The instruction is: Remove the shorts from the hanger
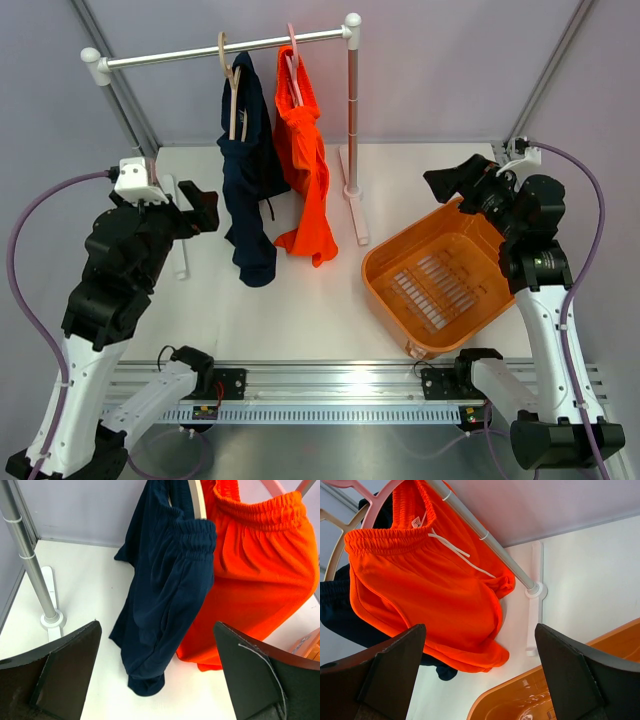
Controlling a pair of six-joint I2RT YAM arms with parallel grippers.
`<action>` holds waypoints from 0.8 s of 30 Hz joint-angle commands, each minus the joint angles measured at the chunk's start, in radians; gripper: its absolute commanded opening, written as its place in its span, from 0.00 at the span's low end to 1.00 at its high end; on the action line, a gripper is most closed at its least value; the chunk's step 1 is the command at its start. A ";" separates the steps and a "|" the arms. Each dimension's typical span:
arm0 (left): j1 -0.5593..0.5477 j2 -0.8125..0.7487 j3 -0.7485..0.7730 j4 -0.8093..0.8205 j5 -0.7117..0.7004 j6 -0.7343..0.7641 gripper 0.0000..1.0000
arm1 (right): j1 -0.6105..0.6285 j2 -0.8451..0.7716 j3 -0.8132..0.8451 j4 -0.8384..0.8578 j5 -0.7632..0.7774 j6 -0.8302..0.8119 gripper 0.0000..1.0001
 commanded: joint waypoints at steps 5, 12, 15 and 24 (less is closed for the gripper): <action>-0.002 0.005 0.021 0.050 0.017 0.000 0.99 | 0.001 -0.037 0.052 0.005 -0.005 0.004 0.99; -0.002 0.054 0.042 0.133 0.043 -0.030 0.99 | -0.001 -0.041 0.052 -0.029 -0.016 -0.029 0.99; -0.002 0.105 0.070 0.199 0.035 0.003 0.99 | 0.001 -0.031 0.060 -0.028 -0.047 -0.031 0.99; -0.002 0.479 0.346 0.303 -0.049 0.093 0.99 | -0.001 -0.017 0.056 -0.057 -0.042 -0.046 1.00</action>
